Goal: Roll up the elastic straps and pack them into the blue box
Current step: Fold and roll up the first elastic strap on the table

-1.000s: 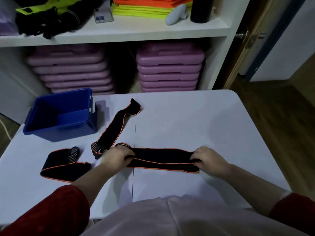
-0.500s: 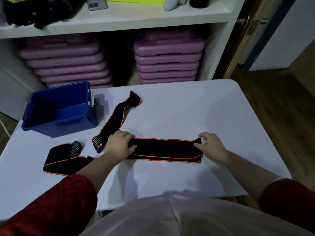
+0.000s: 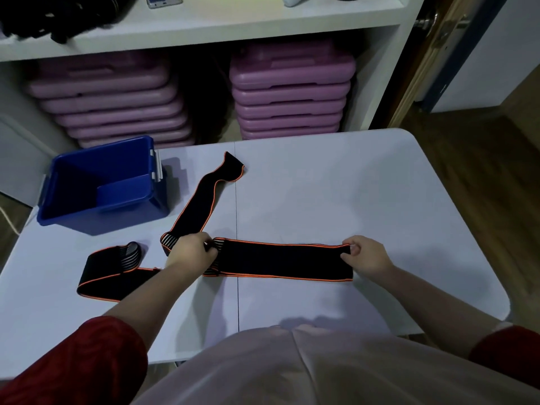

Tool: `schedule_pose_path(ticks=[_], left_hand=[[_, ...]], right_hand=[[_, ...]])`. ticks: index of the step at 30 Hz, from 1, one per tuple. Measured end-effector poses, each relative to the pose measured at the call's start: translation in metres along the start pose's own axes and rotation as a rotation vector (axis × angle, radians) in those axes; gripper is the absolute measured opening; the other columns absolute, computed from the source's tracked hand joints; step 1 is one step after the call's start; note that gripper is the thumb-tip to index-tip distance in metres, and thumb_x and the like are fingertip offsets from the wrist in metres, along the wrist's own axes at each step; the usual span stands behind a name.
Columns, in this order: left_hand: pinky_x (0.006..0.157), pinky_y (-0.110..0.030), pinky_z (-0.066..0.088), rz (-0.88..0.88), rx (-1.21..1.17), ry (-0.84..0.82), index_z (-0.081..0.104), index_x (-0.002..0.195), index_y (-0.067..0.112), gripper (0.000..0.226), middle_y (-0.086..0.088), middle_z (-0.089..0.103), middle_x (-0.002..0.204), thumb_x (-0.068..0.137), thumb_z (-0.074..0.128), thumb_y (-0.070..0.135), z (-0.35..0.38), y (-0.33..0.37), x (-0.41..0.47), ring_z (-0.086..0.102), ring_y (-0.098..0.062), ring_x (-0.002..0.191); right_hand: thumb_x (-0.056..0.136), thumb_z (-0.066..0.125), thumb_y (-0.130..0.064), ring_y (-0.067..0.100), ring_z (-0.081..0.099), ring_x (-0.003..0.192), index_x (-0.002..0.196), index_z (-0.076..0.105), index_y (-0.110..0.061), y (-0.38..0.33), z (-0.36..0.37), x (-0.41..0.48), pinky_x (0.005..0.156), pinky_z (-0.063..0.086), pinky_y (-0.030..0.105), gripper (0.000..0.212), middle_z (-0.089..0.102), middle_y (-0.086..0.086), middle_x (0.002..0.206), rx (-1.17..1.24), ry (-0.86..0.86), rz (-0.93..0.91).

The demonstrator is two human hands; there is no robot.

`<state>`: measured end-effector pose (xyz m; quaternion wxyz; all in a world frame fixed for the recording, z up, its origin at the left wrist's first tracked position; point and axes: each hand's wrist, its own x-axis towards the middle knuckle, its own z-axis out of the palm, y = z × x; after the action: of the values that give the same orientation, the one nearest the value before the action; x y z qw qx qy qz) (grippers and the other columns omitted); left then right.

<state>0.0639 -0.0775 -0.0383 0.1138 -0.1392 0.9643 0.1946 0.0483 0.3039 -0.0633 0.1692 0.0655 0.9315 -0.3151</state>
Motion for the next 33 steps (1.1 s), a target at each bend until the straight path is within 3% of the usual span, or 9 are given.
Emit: schedule_pose_path(ticks=[4, 7, 11, 17, 22, 25, 27, 31, 33], left_hand=[[0.082, -0.042, 0.053, -0.116, 0.068, -0.070, 0.057, 0.114, 0.015, 0.045, -0.012, 0.051, 0.112, 0.078, 0.065, 0.040, 0.012, -0.007, -0.005, 0.059, -0.032, 0.095], [0.082, -0.039, 0.052, -0.157, 0.034, -0.094, 0.054, 0.112, 0.013, 0.047, -0.015, 0.053, 0.111, 0.077, 0.069, 0.039, 0.020, -0.006, -0.004, 0.059, -0.033, 0.095], [0.077, -0.038, 0.054, -0.064, -0.017, -0.096, 0.060, 0.105, 0.014, 0.033, -0.011, 0.068, 0.095, 0.075, 0.068, 0.023, 0.025, 0.004, 0.006, 0.064, -0.030, 0.089], [0.080, -0.029, 0.050, 0.042, -0.156, -0.055, 0.059, 0.118, 0.015, 0.042, -0.009, 0.067, 0.108, 0.078, 0.072, 0.017, 0.014, 0.052, 0.055, 0.064, -0.024, 0.097], [0.095, -0.034, 0.047, 0.045, -0.403, -0.024, 0.042, 0.138, 0.021, 0.079, -0.008, 0.045, 0.131, 0.070, 0.082, 0.026, 0.007, 0.107, 0.114, 0.055, -0.024, 0.111], [0.104, -0.041, 0.042, -0.047, -0.409, 0.011, 0.036, 0.142, 0.017, 0.086, -0.016, 0.037, 0.140, 0.071, 0.080, 0.034, 0.016, 0.132, 0.135, 0.050, -0.032, 0.120], [0.101, -0.039, 0.042, -0.144, -0.431, -0.010, 0.037, 0.140, 0.010, 0.079, -0.020, 0.043, 0.138, 0.077, 0.075, 0.037, 0.028, 0.144, 0.138, 0.049, -0.034, 0.123], [0.097, -0.039, 0.047, -0.245, -0.524, -0.097, 0.049, 0.125, 0.004, 0.063, -0.015, 0.060, 0.124, 0.081, 0.067, 0.045, 0.045, 0.158, 0.143, 0.056, -0.033, 0.116], [0.095, -0.039, 0.050, -0.258, -0.563, -0.130, 0.058, 0.118, 0.005, 0.057, -0.012, 0.065, 0.117, 0.081, 0.066, 0.046, 0.044, 0.162, 0.149, 0.061, -0.031, 0.109]], right_hand=[[0.078, 0.072, -0.021, 0.028, 0.057, 0.105, 0.117, 0.063, -0.006, 0.001, 0.003, 0.007, 0.079, 0.035, 0.023, 0.043, 0.066, 0.015, 0.110, -0.055, -0.026, -0.027], [0.078, 0.073, -0.025, 0.026, 0.058, 0.111, 0.122, 0.059, -0.008, -0.002, 0.002, 0.014, 0.086, 0.038, 0.025, 0.048, 0.064, 0.010, 0.118, -0.068, -0.080, -0.022], [0.078, 0.073, -0.021, 0.016, 0.054, 0.093, 0.116, 0.063, -0.009, -0.006, -0.004, 0.023, 0.079, 0.034, 0.020, 0.041, 0.058, -0.001, 0.095, -0.037, -0.120, -0.038], [0.075, 0.076, -0.018, 0.015, 0.050, 0.081, 0.107, 0.067, -0.008, 0.005, -0.024, 0.047, 0.063, 0.035, 0.014, 0.035, 0.046, -0.016, 0.068, 0.060, 0.064, 0.047], [0.078, 0.074, -0.023, 0.023, 0.060, 0.095, 0.111, 0.066, -0.008, 0.011, -0.040, 0.057, 0.091, 0.046, 0.033, 0.037, 0.057, -0.001, 0.088, 0.126, 0.147, 0.216], [0.076, 0.075, -0.028, 0.027, 0.070, 0.085, 0.096, 0.069, -0.017, 0.011, -0.031, 0.051, 0.086, 0.054, 0.043, 0.024, 0.067, 0.002, 0.081, 0.214, 0.047, 0.266], [0.076, 0.073, -0.033, 0.024, 0.069, 0.085, 0.088, 0.066, -0.025, 0.005, -0.022, 0.042, 0.081, 0.053, 0.035, 0.016, 0.069, 0.001, 0.080, 0.187, -0.070, 0.214], [0.076, 0.072, -0.043, 0.015, 0.059, 0.093, 0.131, 0.050, -0.021, -0.002, -0.006, 0.040, 0.082, 0.039, 0.024, 0.063, 0.062, -0.003, 0.097, 0.149, -0.259, 0.128], [0.078, 0.069, -0.046, 0.016, 0.059, 0.091, 0.136, 0.046, -0.017, -0.002, -0.003, 0.047, 0.082, 0.041, 0.026, 0.068, 0.061, -0.001, 0.096, 0.140, -0.241, 0.123]])
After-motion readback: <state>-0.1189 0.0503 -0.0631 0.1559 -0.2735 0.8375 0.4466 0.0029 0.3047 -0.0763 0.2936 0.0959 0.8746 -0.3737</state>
